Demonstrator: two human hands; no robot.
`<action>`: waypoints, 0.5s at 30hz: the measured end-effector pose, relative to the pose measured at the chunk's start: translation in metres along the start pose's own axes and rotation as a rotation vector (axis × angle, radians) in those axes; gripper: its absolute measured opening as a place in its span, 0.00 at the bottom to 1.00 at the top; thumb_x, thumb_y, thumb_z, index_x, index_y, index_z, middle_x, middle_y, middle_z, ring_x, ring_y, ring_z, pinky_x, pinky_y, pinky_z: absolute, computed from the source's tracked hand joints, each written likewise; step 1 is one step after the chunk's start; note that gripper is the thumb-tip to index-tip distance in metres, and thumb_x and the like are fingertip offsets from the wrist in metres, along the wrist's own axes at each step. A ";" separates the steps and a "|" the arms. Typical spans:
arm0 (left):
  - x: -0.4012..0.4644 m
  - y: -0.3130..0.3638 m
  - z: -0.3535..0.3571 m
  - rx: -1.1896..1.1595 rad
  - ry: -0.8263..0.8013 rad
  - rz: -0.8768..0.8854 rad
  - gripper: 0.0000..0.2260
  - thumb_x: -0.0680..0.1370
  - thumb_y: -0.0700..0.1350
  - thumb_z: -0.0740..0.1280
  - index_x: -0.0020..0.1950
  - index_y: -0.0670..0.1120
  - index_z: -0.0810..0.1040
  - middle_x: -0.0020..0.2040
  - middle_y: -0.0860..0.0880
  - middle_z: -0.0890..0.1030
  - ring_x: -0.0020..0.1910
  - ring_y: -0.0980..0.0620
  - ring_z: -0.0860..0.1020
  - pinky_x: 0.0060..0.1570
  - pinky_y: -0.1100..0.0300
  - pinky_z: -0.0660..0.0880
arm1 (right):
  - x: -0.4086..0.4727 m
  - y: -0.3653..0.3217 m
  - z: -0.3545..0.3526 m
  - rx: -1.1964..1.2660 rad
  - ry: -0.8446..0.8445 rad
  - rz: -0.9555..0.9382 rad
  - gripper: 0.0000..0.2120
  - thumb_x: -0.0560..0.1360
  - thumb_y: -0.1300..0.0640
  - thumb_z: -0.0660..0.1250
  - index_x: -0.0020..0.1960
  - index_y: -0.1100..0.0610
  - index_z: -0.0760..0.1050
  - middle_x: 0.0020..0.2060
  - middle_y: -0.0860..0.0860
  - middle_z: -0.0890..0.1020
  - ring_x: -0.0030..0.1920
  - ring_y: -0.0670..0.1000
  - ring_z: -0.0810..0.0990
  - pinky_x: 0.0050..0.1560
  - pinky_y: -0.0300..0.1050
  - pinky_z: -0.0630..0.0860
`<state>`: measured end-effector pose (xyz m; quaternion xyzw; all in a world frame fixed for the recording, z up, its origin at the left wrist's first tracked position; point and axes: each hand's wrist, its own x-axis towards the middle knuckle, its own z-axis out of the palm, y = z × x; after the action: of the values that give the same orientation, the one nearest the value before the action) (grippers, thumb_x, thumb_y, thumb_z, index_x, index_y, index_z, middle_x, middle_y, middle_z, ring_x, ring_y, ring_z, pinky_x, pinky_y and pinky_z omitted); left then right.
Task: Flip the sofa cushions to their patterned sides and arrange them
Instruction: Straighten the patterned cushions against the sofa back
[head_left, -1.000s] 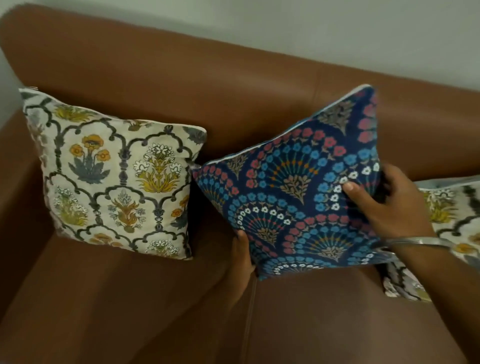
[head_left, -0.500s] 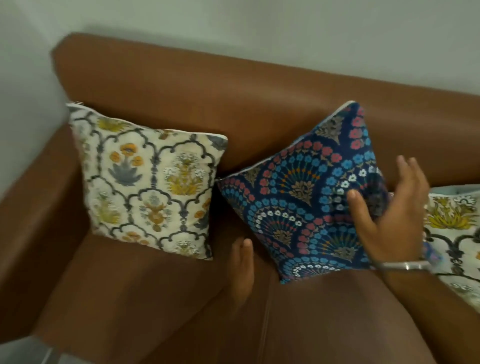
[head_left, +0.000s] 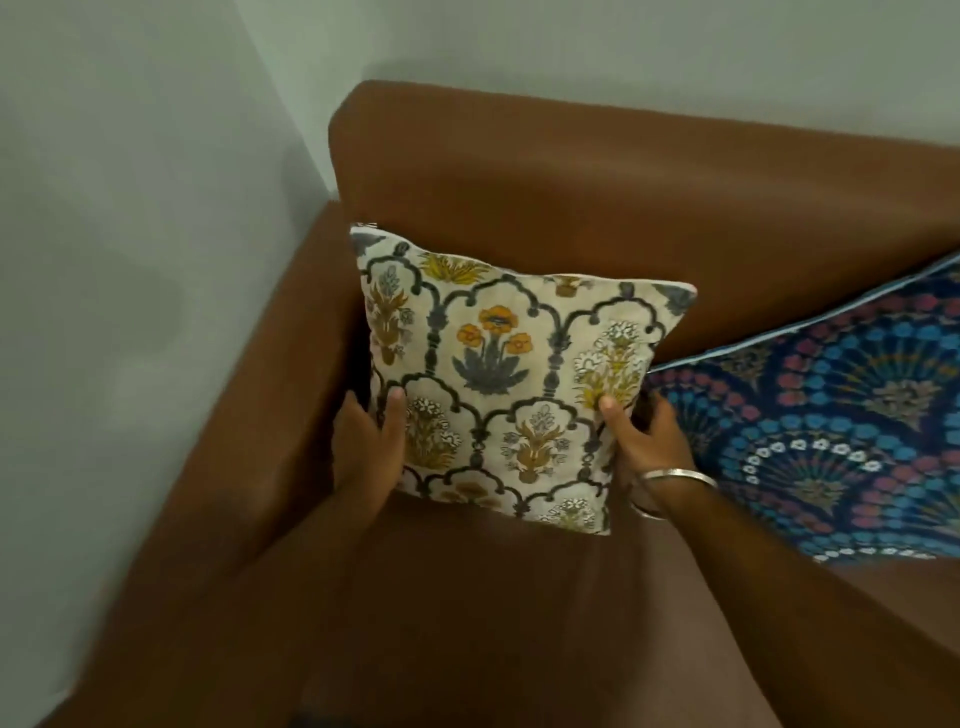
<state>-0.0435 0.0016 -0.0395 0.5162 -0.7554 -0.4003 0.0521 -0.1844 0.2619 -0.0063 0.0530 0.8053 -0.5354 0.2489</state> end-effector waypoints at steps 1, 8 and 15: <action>0.011 -0.007 0.006 -0.045 -0.084 0.014 0.38 0.79 0.68 0.55 0.81 0.45 0.57 0.78 0.41 0.67 0.75 0.38 0.67 0.72 0.44 0.66 | 0.003 0.005 0.007 0.009 0.015 0.013 0.34 0.71 0.39 0.70 0.69 0.58 0.69 0.62 0.61 0.79 0.59 0.62 0.79 0.56 0.54 0.75; 0.005 -0.023 0.026 -0.288 -0.130 -0.101 0.37 0.76 0.72 0.54 0.77 0.47 0.64 0.71 0.43 0.75 0.66 0.40 0.76 0.56 0.55 0.70 | -0.004 -0.014 0.024 -0.119 0.141 -0.204 0.20 0.72 0.41 0.70 0.53 0.57 0.76 0.43 0.50 0.81 0.43 0.46 0.78 0.46 0.47 0.73; -0.059 0.004 0.070 -0.893 -0.435 -0.383 0.45 0.69 0.73 0.50 0.82 0.52 0.56 0.81 0.45 0.64 0.76 0.42 0.68 0.73 0.38 0.66 | 0.001 -0.099 0.007 -0.587 0.232 -0.535 0.21 0.72 0.43 0.72 0.52 0.59 0.73 0.46 0.55 0.78 0.46 0.56 0.75 0.41 0.46 0.66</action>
<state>-0.0535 0.0891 -0.0649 0.4776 -0.3970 -0.7830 0.0350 -0.2175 0.2138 0.0739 -0.1714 0.9320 -0.3192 0.0131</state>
